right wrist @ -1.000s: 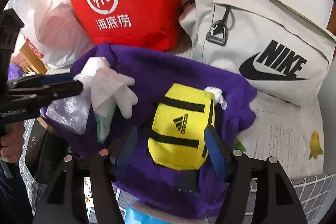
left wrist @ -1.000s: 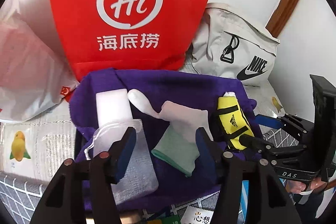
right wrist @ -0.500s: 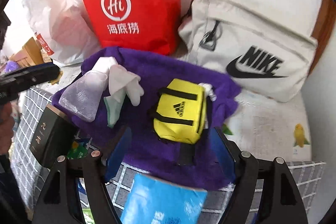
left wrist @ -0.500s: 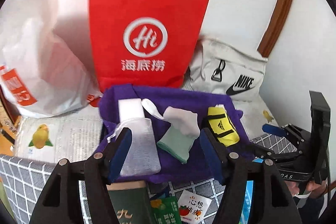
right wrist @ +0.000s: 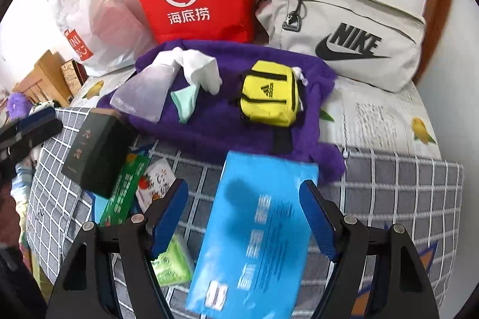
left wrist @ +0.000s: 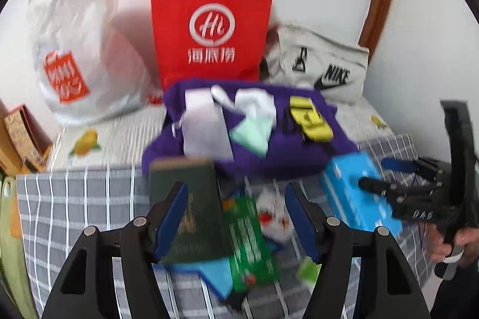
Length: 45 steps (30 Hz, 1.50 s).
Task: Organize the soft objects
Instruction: 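Move the left gripper to the green snack packet while the right approaches the green tissue pack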
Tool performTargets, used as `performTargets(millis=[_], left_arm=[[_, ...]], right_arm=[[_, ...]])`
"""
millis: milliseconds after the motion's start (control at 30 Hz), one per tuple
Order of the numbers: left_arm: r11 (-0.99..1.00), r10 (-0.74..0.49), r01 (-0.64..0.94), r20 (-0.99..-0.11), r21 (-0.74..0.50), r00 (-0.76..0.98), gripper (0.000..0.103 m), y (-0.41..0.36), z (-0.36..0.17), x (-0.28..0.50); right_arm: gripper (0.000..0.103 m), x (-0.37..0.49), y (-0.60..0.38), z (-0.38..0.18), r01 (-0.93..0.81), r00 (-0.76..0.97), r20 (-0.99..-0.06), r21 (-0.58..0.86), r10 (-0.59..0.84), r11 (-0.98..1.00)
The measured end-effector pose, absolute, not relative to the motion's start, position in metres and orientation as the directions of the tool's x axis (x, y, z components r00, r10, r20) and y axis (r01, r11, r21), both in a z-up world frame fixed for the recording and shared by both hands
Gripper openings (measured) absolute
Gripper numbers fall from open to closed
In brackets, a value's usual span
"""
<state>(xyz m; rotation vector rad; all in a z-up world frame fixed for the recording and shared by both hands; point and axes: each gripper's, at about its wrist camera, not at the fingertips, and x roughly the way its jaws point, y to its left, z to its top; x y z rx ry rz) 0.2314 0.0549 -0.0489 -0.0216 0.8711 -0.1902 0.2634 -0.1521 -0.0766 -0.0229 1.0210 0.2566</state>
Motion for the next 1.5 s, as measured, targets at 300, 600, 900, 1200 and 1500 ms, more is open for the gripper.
performTargets(millis=[300, 600, 900, 1200, 1500], left_arm=[[0.982, -0.188, 0.107, -0.809, -0.155, 0.558, 0.065, 0.063, -0.095, 0.186], [0.984, -0.171, 0.050, -0.822, -0.172, 0.543, 0.065, 0.086, -0.121, 0.160], [0.980, -0.197, 0.091, -0.835, -0.176, 0.514, 0.065, 0.063, -0.136, 0.162], [0.988, -0.157, 0.083, -0.852, -0.133, 0.500, 0.065, 0.033, -0.151, 0.198], [0.997, -0.076, 0.063, -0.855, -0.051, 0.513, 0.053, 0.022, -0.160, 0.206]], right_arm=[[0.077, 0.220, -0.144, -0.085, -0.231, 0.497, -0.840, 0.113, 0.217, 0.966], [0.077, 0.185, -0.166, -0.076, -0.229, 0.561, -0.792, 0.130, 0.240, 0.965], [0.077, 0.171, -0.174, -0.077, -0.265, 0.581, -0.768, 0.134, 0.269, 0.955], [0.077, 0.170, -0.183, -0.087, -0.257, 0.565, -0.780, 0.144, 0.270, 0.956], [0.077, 0.177, -0.182, -0.095, -0.272, 0.542, -0.795, 0.143, 0.274, 0.952]])
